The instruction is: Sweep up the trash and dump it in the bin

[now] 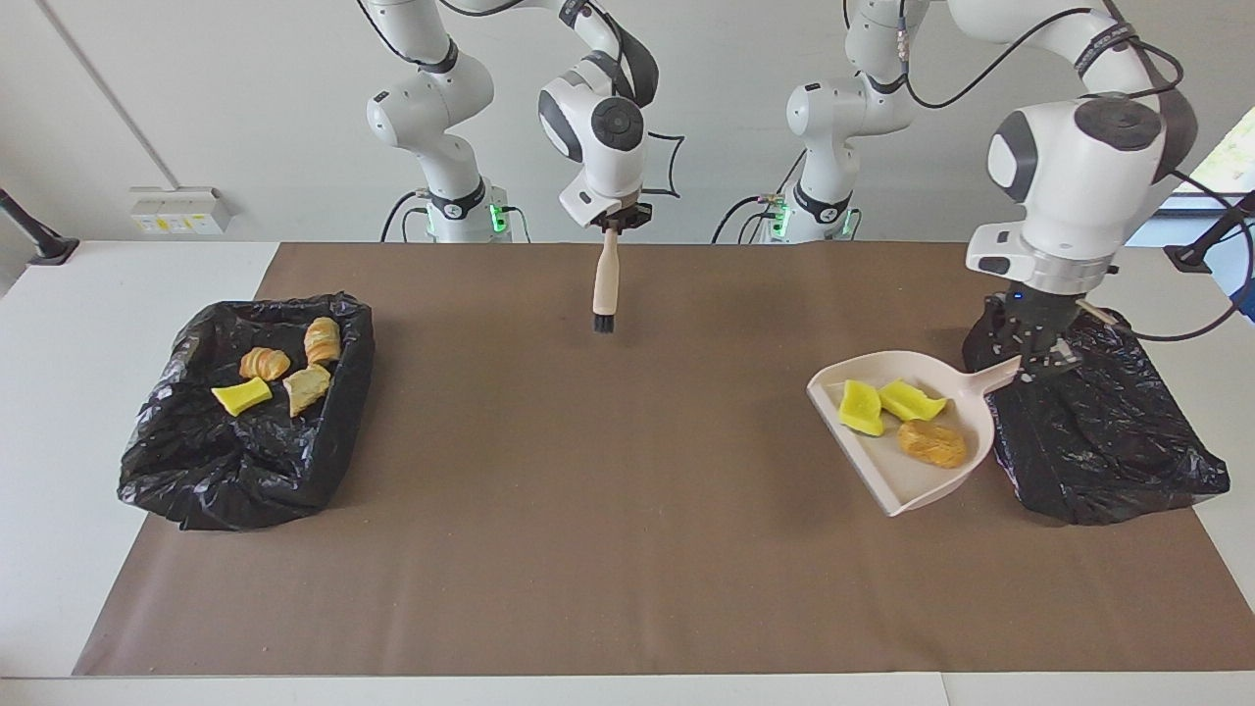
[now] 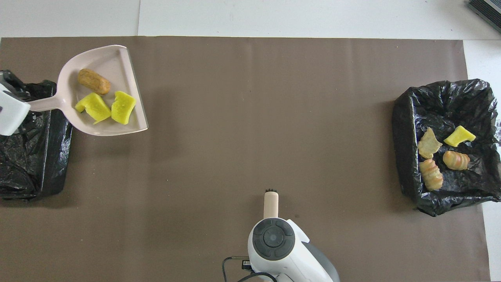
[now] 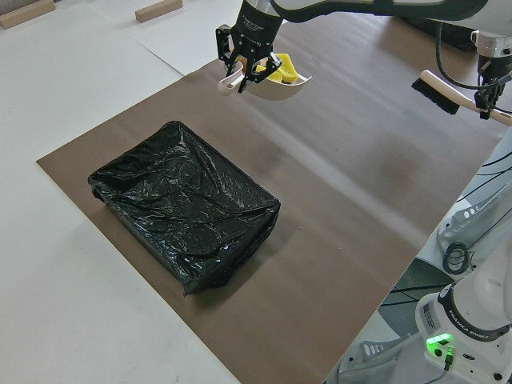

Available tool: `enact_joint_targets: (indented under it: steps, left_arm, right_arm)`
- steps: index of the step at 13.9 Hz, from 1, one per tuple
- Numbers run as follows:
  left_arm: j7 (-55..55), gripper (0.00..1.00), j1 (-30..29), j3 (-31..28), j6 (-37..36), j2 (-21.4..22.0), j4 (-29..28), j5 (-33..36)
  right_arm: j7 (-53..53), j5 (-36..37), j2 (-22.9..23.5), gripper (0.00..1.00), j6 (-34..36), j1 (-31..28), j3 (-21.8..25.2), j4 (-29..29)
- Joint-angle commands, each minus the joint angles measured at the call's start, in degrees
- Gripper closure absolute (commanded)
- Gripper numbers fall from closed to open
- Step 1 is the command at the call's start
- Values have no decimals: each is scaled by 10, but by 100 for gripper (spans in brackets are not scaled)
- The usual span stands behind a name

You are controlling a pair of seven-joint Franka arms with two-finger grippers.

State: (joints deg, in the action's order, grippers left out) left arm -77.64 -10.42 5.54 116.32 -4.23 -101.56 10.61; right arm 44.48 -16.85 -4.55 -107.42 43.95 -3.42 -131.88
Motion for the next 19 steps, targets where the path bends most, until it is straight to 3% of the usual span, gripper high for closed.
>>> enact_joint_targets:
  steps: [1, 5, 7, 8, 9, 10, 11, 19]
  left_arm:
    - [-36, 100, -91, 9, -15, 0, 22, -23]
    - [-136, 100, -186, 3, -15, -41, 91, -11]
    - [-160, 100, -223, 2, -9, -62, 106, 35]
    - [-161, 100, -230, 3, -4, -71, 106, 68]
    - [-163, 100, -235, 2, 9, -75, 106, 91]
    - [-166, 100, -241, 1, 26, -77, 104, 102]
    - [-169, 100, -242, -1, 36, -77, 98, 116]
    - [-168, 100, -233, -1, 29, -74, 73, 280]
  right_arm:
    - [4, -12, 1, 100, -51, 17, 0, -32]
    - [5, -13, 28, 100, -69, 19, 0, -34]
    - [5, -13, 34, 84, -82, 19, 0, -36]
    - [5, -13, 35, 71, -83, 19, 0, -36]
    - [5, -12, 36, 51, -82, 19, 0, -35]
    - [3, -11, 39, 16, -77, 19, 0, -29]
    - [3, -2, 41, 0, -72, 18, 0, -24]
    - [-14, 76, 9, 0, -64, -62, 6, 63]
